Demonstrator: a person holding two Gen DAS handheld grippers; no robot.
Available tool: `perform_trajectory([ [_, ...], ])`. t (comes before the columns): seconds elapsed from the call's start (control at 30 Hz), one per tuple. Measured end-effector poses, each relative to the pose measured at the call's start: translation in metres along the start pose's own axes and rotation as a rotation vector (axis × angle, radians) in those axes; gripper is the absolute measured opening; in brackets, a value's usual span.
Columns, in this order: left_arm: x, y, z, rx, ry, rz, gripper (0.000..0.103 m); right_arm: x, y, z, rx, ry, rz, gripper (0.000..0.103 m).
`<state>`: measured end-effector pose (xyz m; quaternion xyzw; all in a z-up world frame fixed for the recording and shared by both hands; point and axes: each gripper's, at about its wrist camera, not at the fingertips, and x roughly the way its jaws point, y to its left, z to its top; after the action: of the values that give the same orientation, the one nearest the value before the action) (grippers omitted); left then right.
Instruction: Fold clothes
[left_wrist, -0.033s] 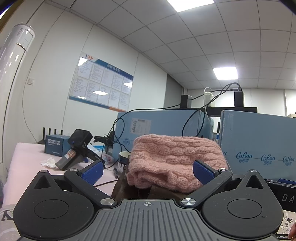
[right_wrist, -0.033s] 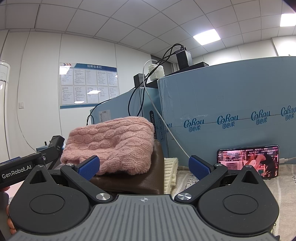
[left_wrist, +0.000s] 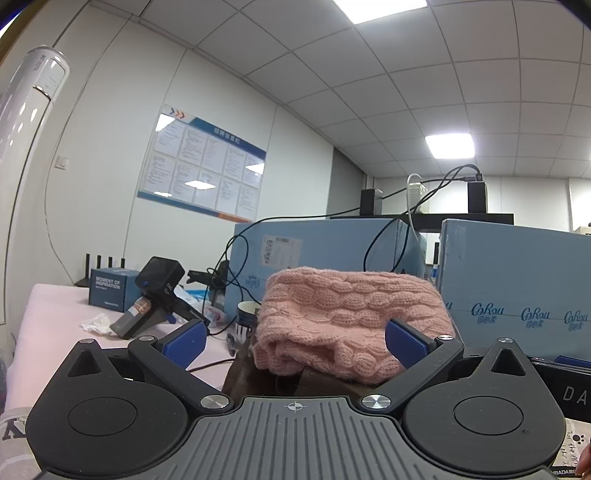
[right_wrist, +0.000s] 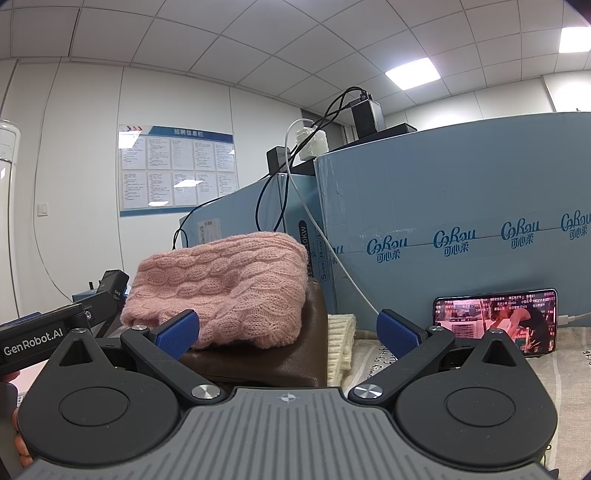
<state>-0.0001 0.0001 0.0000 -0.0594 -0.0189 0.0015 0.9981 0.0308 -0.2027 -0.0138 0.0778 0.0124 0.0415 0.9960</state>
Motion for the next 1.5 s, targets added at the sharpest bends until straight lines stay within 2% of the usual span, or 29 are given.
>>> perform_trajectory([
  [1.5, -0.0008, -0.0005, -0.0015, 0.0, 0.0, 0.001, 0.103, -0.0012, -0.0002, 0.0003, -0.001, 0.003, 0.0, 0.103],
])
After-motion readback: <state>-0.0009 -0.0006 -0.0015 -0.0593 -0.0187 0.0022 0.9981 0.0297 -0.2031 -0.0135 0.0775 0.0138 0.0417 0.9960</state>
